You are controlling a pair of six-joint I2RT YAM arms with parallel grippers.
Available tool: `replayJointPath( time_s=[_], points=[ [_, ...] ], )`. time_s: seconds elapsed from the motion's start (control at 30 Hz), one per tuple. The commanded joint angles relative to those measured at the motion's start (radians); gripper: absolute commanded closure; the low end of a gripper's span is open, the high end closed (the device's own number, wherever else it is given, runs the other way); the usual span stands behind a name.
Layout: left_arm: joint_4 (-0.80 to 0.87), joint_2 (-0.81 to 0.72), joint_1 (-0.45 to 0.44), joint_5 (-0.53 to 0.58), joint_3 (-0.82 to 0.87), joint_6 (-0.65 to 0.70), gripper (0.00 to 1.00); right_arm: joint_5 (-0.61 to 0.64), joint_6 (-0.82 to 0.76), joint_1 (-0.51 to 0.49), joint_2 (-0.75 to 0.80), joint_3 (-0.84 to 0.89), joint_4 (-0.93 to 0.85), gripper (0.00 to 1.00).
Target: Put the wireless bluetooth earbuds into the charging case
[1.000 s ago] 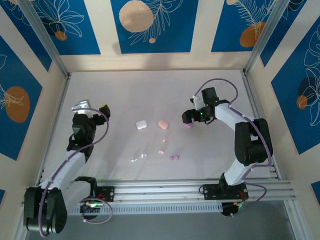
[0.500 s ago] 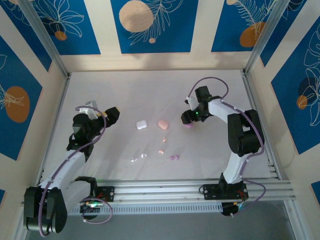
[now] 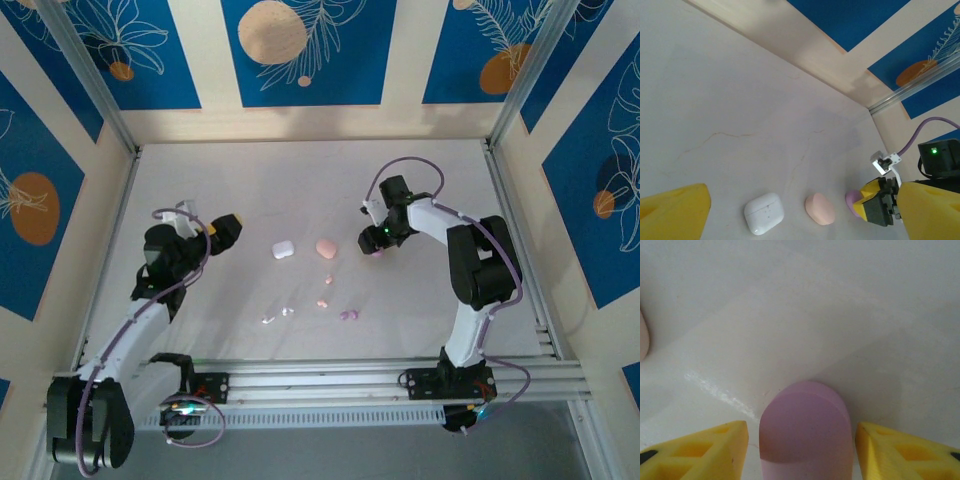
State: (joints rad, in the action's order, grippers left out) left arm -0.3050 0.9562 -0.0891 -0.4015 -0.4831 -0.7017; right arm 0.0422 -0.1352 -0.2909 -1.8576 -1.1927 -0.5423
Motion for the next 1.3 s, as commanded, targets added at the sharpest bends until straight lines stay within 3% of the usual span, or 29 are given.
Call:
replayJointPath(
  time_s=[0.0, 0.8, 0.97, 1.1, 1.27],
  points=[
    [-0.003, 0.009, -0.005, -0.049, -0.037, -0.015, 0.08, 0.021, -0.014, -0.007, -0.018, 0.014, -0.027, 0.42],
    [-0.001, 0.076, -0.074, -0.123, -0.076, -0.042, 0.13, 0.012, -0.037, -0.012, -0.041, 0.035, 0.037, 0.46],
    [0.004, 0.091, -0.094, -0.128, -0.096, -0.038, 0.14, -0.001, -0.035, -0.013, -0.025, 0.045, 0.051, 0.56],
    [0.01, 0.107, -0.126, -0.129, -0.115, -0.039, 0.17, -0.021, -0.025, -0.025, 0.064, 0.075, 0.084, 0.62],
    [0.051, 0.135, -0.198, -0.124, -0.175, -0.033, 0.2, -0.11, -0.028, -0.05, 0.32, 0.189, 0.218, 0.66]
  ],
)
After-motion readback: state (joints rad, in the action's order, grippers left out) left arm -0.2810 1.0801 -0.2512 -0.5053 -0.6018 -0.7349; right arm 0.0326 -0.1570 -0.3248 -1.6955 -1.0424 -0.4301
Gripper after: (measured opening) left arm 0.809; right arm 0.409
